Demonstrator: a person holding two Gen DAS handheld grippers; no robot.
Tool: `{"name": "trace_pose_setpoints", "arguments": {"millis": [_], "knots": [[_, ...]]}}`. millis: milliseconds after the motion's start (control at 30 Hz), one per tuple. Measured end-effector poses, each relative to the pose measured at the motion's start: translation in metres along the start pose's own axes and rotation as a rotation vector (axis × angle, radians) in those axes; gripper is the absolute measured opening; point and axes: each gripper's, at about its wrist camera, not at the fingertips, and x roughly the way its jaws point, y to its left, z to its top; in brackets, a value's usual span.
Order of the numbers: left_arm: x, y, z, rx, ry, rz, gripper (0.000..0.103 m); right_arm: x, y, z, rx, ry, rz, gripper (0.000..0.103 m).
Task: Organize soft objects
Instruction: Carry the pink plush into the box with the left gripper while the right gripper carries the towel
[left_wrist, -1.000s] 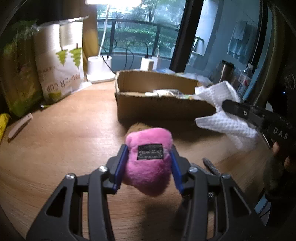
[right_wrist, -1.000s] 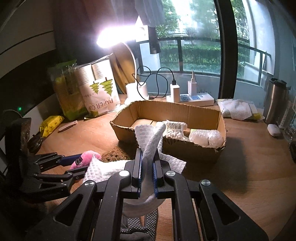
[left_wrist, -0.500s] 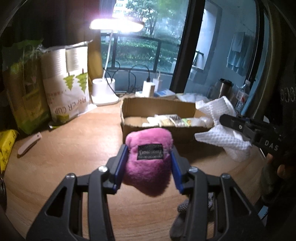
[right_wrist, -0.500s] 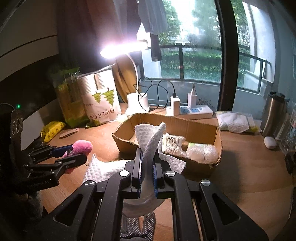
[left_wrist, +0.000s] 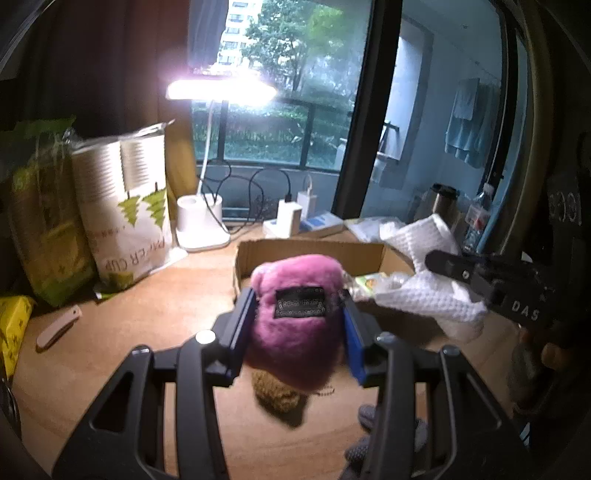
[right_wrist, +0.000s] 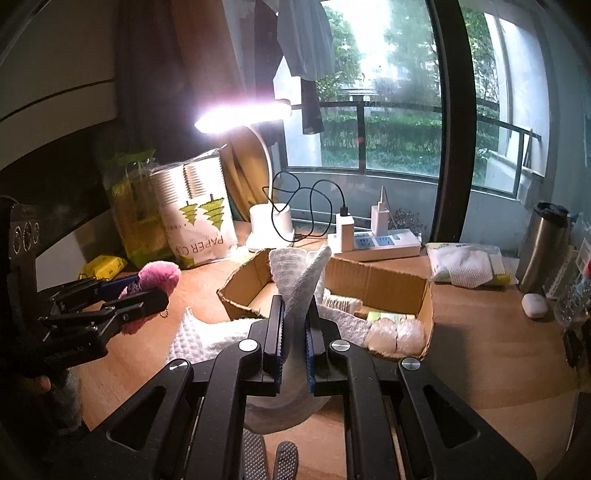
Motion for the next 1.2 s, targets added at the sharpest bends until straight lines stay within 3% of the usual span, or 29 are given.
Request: {"name": "trace_pose_setpoints", "arguments": {"millis": [767,1200], "knots": [[0.030,0.014,0.047,-0.005,-0.111,0.009,0.045,0.032,-0.007,0.032,-0.034,-0.031,-0.003,0.010],[0.068,0.022,0.047,-0.019,-0.064,0.000,0.045,0.070,-0.008,0.041,-0.032,-0.008,0.013,0.010]]}}
